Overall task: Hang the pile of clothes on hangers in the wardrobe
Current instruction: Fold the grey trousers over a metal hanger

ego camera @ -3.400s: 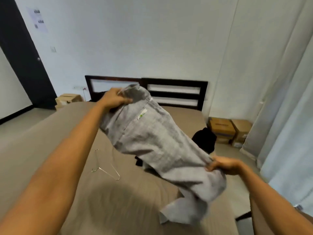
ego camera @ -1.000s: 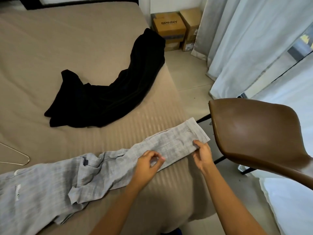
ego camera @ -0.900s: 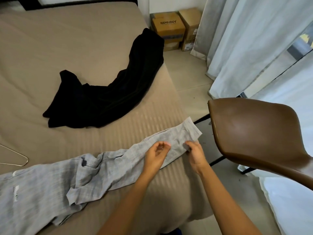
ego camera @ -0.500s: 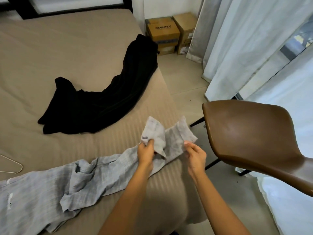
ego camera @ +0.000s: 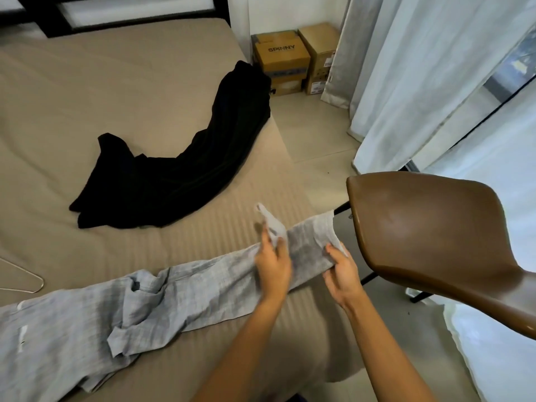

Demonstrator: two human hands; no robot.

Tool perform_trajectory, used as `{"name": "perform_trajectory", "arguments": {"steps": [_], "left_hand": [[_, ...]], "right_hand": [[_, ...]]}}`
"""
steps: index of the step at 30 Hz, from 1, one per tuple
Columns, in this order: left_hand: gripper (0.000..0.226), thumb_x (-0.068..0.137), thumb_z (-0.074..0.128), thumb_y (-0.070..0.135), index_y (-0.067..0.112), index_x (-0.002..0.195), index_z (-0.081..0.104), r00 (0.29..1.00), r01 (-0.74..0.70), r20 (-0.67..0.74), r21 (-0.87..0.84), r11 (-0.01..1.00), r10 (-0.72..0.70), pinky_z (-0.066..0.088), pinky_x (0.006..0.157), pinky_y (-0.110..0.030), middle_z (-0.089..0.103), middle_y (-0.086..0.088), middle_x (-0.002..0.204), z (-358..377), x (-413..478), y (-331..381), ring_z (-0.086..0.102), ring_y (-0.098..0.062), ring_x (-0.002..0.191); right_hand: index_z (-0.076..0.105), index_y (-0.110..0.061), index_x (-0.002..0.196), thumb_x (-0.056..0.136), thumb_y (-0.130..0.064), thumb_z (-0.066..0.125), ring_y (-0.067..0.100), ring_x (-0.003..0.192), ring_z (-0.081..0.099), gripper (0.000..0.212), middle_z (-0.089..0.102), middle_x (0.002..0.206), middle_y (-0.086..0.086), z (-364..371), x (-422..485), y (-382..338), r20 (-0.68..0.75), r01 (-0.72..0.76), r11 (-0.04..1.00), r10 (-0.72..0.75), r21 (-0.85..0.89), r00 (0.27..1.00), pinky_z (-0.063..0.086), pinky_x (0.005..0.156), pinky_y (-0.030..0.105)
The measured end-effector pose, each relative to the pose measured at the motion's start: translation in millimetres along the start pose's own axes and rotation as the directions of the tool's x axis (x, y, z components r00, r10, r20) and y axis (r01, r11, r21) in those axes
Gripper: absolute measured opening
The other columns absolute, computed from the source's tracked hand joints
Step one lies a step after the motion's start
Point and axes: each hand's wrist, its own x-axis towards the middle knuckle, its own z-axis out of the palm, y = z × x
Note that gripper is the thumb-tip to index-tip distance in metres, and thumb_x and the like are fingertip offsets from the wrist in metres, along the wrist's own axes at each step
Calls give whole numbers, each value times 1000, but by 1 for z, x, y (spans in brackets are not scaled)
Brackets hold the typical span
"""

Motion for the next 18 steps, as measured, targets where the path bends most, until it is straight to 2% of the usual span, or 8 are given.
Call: {"name": "perform_trajectory", "arguments": {"steps": [2, 4, 6, 8, 10, 13, 15, 18], "left_hand": [[61, 95, 48, 39, 15, 147, 27, 911, -4, 411, -44, 999, 22, 40, 101, -24, 49, -1, 133, 19, -16, 4, 50, -19, 124], [61, 91, 52, 39, 18, 145, 29, 823, -10, 564, -95, 995, 61, 31, 109, -18, 40, 2, 143, 26, -20, 5, 38, -15, 135], [57, 93, 51, 17, 16, 146, 30, 816, -176, 562, 19, 984, 135, 28, 106, -9, 40, 0, 147, 20, -16, 2, 37, -13, 136], [60, 93, 50, 17, 15, 148, 26, 831, -296, 524, 131, 946, 187, 28, 110, -18, 38, -2, 148, 12, -17, -6, 36, -15, 136], [63, 89, 53, 27, 16, 146, 27, 892, -265, 428, 238, 934, 144, 37, 107, -31, 42, -5, 145, 5, -22, -11, 43, -20, 131], [64, 76, 64, 17, 13, 135, 41, 904, -409, 315, 434, 803, 290, 55, 77, -30, 65, -8, 117, -8, -20, -20, 66, -22, 97], [56, 70, 48, 8, 12, 126, 49, 884, -465, 324, 544, 698, 337, 54, 61, -27, 72, -7, 98, -23, -9, -27, 70, -20, 76], [56, 67, 35, 7, 10, 113, 67, 887, -459, 300, 657, 598, 350, 55, 56, -29, 73, -10, 95, -48, 7, -47, 71, -22, 75]], "right_hand": [[51, -16, 123, 92, -18, 50, 15, 103, 63, 31, 66, 112, 2, 10, -7, -2, 147, -3, 986, 28, -169, 989, 53, 87, 27], [45, -18, 127, 88, -17, 58, 12, 108, 60, 41, 62, 116, 0, 10, -9, -4, 154, 49, 931, 8, -361, 988, 50, 89, 24], [51, -16, 121, 90, -11, 59, 19, 107, 62, 32, 65, 111, 4, 6, -7, -6, 78, 76, 904, -47, -421, 996, 52, 90, 31], [59, -16, 108, 95, -9, 51, 29, 101, 64, 17, 68, 104, 9, 5, -7, -9, 27, 85, 878, -82, -471, 996, 53, 87, 42], [61, -15, 99, 97, -6, 46, 35, 89, 63, 18, 67, 94, 10, 11, -8, -13, 4, 78, 877, -87, -475, 996, 51, 79, 45], [62, -12, 95, 96, -2, 43, 24, 81, 68, 22, 72, 85, 3, 28, -11, -33, 21, 83, 936, -81, -342, 997, 56, 71, 38], [62, -11, 94, 95, -1, 43, 16, 74, 69, 21, 73, 77, -2, 33, -9, -55, 15, 106, 949, -106, -298, 994, 58, 60, 29], [61, -14, 86, 91, 3, 46, 20, 75, 64, 23, 70, 72, -3, 26, -8, -91, -39, 200, 925, -224, -324, 974, 55, 62, 27]]}}
